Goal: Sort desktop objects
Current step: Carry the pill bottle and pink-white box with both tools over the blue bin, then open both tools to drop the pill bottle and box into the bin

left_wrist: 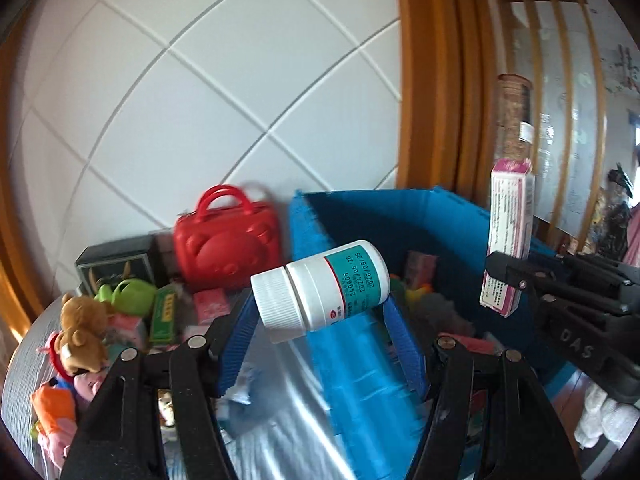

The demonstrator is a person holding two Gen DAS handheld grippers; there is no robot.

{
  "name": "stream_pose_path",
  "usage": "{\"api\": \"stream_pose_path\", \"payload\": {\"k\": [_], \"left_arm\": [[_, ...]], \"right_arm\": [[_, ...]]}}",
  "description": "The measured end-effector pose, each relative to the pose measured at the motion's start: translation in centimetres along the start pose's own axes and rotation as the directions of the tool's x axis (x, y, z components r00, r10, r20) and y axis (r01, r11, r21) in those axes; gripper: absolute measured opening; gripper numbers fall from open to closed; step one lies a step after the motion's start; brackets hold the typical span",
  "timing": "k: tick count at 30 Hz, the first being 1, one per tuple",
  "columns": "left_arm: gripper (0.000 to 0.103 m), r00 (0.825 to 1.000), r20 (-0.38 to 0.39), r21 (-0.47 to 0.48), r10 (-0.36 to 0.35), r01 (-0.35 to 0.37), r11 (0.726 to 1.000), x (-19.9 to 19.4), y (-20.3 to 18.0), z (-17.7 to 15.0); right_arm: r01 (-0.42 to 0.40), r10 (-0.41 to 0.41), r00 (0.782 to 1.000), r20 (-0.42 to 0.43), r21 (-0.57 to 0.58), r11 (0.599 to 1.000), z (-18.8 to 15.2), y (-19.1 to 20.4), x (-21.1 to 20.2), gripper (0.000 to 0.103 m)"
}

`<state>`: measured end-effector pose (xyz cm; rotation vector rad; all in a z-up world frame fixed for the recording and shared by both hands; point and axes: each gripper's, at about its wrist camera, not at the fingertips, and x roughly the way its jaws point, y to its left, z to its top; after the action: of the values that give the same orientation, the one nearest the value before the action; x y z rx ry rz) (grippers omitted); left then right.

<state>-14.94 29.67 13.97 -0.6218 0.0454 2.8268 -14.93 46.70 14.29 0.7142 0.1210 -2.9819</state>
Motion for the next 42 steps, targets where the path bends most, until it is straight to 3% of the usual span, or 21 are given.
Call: {"api": "stream_pose_path", "payload": {"k": [8,16,18,42], "left_arm": [[0.064,0.996,-0.056,0.08,-0.072,0.076,0.994,2.8,-8.7,1.3],[0.064,0.986,-0.157,0.127,-0.064,0.084,0.988,7.3,-13.9,1.1],[0.064,0.982,-0.184,0.137,-0.052,0.078,0.987,8.1,-14.6,0.9],[0.065,0.975,-0.223,0.171,0.001,0.038,0.985,9.3,-15.1,0.7]], "right_arm": [[0.143,-0.14,0.984,-0.107,0.018,0.99,-2.9,-9.4,1.6,0.018],[0.174,-0.165,0.964,-0.209,0.023,0.985,-5.0,-15.1,5.4,0.018],[0.138,-0.128,0.97,-0.205,0.034,0.99,-5.4,-15.8,4.8,0.018],[0.146,-0.145,0.952,-0.268,-0.016,0.989,-5.5,-15.6,5.6,0.019]]}}
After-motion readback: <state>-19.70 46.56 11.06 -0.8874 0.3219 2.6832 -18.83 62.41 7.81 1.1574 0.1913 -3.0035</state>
